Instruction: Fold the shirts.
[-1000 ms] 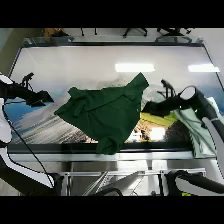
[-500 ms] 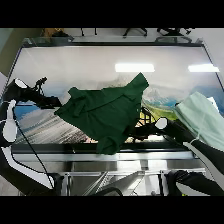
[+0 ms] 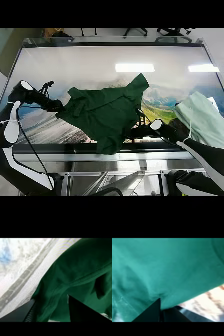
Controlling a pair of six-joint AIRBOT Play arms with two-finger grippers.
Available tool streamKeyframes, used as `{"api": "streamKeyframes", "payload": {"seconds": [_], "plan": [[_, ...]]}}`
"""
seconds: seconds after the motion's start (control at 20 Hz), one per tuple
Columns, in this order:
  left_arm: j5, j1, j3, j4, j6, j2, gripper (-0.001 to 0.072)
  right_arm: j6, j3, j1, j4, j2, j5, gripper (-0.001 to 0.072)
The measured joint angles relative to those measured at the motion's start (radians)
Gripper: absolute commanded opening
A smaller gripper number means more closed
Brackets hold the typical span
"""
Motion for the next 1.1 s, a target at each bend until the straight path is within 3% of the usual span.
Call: {"api": "streamKeyframes", "payload": {"seconds": [0.05, 0.1, 0.4, 0.5, 0.65, 0.95, 1.1], "plan": [[0.003, 0.005, -0.010, 0.005, 0.003, 0.000, 0.0139, -0.006, 0.001, 0.000, 0.005, 0.010, 0.006, 0.0021], [0.002, 0.011, -0.016, 0.012, 0.003, -0.002, 0.0010, -0.011, 0.002, 0.000, 0.013, 0.019, 0.007, 0.0021], [-0.027, 0.019, 0.027, 0.015, 0.025, 0.000, 0.0008, -0.027, 0.018, -0.018, 0.030, 0.077, 0.026, 0.0020], [-0.066, 0.024, 0.077, -0.072, 0.029, 0.045, 0.0008, -0.039, 0.057, -0.066, 0.030, 0.115, 0.066, 0.0021], [-0.108, 0.058, 0.142, -0.305, 0.053, 0.172, 0.0008, -0.068, 0.200, -0.210, 0.023, 0.211, 0.174, 0.0020], [-0.045, 0.289, 0.183, -1.016, 0.070, 0.585, 0.0008, -0.134, 0.710, -0.572, 0.014, 0.397, 0.307, 0.0019], [0.035, 0.459, 0.188, -1.172, 0.015, 0.813, 0.0008, -0.150, 0.960, -0.693, 0.019, 0.423, 0.336, 0.0019]]}}
